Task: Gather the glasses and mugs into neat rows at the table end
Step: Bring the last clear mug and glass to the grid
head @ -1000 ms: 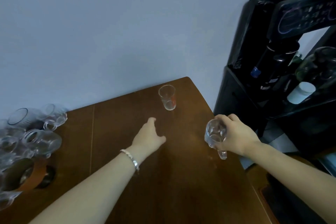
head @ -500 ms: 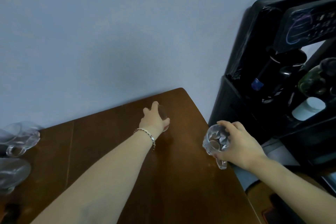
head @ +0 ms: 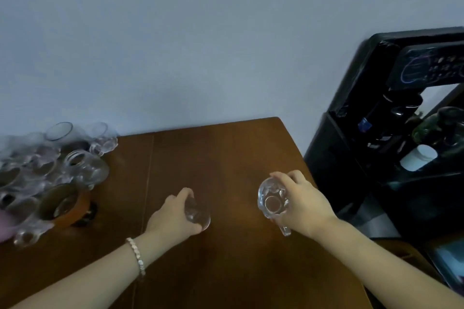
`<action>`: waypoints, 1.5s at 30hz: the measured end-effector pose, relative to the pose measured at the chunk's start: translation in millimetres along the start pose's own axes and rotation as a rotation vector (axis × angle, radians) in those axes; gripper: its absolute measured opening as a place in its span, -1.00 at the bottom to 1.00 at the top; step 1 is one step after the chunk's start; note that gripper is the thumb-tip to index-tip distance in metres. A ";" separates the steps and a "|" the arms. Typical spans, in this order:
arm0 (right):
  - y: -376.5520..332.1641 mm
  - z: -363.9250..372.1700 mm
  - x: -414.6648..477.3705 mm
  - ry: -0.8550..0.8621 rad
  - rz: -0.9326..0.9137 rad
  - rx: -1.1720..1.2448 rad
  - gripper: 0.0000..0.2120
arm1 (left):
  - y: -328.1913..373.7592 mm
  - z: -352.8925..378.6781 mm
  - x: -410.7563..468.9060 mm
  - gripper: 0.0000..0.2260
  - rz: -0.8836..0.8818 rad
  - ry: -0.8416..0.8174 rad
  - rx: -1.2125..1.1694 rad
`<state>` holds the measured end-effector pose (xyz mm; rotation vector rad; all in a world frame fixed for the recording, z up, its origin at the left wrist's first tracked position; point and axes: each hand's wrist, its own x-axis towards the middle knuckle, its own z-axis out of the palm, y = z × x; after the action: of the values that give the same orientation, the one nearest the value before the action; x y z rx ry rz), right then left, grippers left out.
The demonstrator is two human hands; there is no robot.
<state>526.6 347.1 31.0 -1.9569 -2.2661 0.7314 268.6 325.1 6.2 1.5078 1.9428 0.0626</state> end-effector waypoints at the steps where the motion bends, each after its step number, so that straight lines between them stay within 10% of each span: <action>1: -14.6 6.8 -7.3 -0.012 -0.028 -0.013 -0.14 | -15.1 -6.6 -14.7 -0.47 -0.002 0.015 0.014; 20: -329.8 189.2 -101.6 -0.127 -0.076 0.050 -0.16 | -356.2 -127.3 -144.0 -0.31 0.000 0.133 0.075; 45: -429.2 267.6 9.7 -0.175 0.165 0.038 -0.16 | -391.1 -129.9 -57.2 -0.33 0.038 0.052 0.057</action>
<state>38.2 237.9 -42.7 -2.1612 -2.1804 0.9908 -123.4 190.9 -31.1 1.5953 1.9716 0.0637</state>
